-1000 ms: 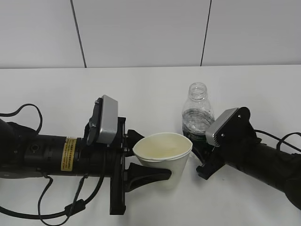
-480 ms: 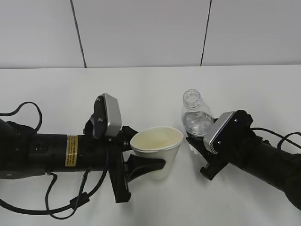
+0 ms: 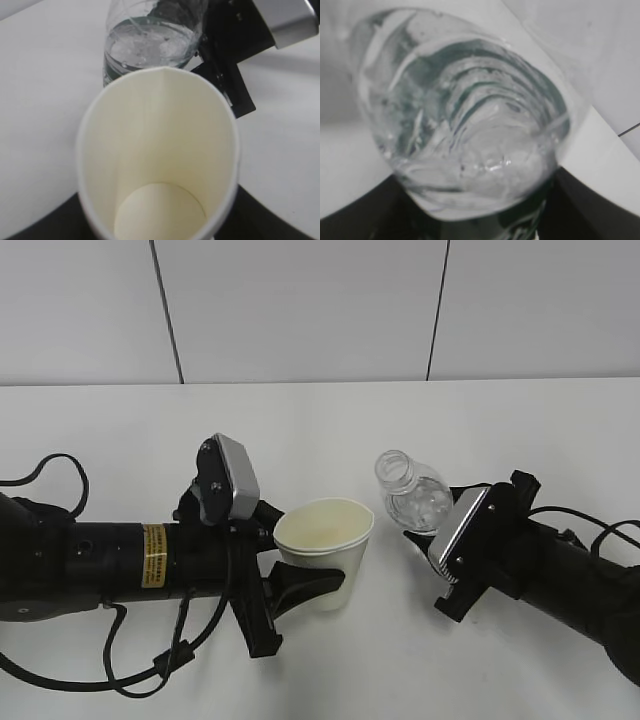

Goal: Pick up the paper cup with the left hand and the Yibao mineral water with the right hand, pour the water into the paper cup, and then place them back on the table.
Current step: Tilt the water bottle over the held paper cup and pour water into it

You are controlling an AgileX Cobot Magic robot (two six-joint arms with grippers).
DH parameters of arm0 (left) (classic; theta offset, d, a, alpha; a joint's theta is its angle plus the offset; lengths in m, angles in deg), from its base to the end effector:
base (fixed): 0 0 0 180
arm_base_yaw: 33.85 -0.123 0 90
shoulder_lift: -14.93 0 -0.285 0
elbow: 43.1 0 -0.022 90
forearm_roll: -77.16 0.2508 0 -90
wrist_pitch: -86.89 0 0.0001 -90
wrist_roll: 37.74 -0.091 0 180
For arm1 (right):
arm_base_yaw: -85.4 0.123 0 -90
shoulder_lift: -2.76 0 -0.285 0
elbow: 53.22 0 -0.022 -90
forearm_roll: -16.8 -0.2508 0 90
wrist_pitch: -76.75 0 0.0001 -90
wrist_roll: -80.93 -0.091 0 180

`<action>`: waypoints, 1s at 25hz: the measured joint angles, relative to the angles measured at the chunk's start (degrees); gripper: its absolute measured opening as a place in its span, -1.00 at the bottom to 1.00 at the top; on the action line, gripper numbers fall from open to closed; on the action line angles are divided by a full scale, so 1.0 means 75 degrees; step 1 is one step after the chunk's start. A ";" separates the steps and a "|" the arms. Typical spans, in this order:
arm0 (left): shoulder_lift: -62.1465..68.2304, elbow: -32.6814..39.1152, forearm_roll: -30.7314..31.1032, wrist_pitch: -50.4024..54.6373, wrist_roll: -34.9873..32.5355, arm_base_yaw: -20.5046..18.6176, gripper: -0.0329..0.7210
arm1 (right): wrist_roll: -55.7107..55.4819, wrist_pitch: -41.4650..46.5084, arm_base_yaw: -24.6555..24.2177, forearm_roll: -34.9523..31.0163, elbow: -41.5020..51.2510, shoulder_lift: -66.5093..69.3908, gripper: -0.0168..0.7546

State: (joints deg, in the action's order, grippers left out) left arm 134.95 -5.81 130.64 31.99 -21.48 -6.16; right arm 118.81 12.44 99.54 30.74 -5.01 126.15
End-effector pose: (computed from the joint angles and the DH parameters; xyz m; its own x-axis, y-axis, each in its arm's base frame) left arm 0.2562 -0.2020 0.1156 -0.0552 0.3418 -0.9382 0.9558 0.2897 0.0493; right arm 0.2858 0.0924 0.0886 0.0898 -0.6769 -0.7306 -0.5233 0.5920 -0.6129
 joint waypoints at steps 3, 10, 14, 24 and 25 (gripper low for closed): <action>0.0000 0.0000 0.0104 0.0007 0.0002 0.0000 0.16 | 0.0523 0.0000 0.0000 -0.0014 0.0000 0.0000 0.13; 0.0000 0.0000 0.0765 -0.0040 0.0016 0.0000 0.16 | 0.1265 0.0000 0.0000 -0.0062 0.0000 0.0000 0.13; 0.0000 0.0000 0.1049 -0.0043 0.0016 0.0000 0.17 | 0.1865 0.0000 0.0000 -0.0278 0.0000 0.0000 0.13; 0.0000 0.0000 0.1075 -0.0049 0.0179 0.0000 0.19 | 0.2920 0.0000 0.0000 -0.0416 0.0000 0.0000 0.13; 0.0000 0.0000 0.1075 -0.0052 0.0196 0.0000 0.19 | 0.2981 0.0000 0.0000 -0.0416 0.0000 0.0000 0.13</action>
State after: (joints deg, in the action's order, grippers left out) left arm 134.95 -5.81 138.70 31.60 -20.01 -6.16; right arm 141.16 12.44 99.54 27.62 -5.01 126.15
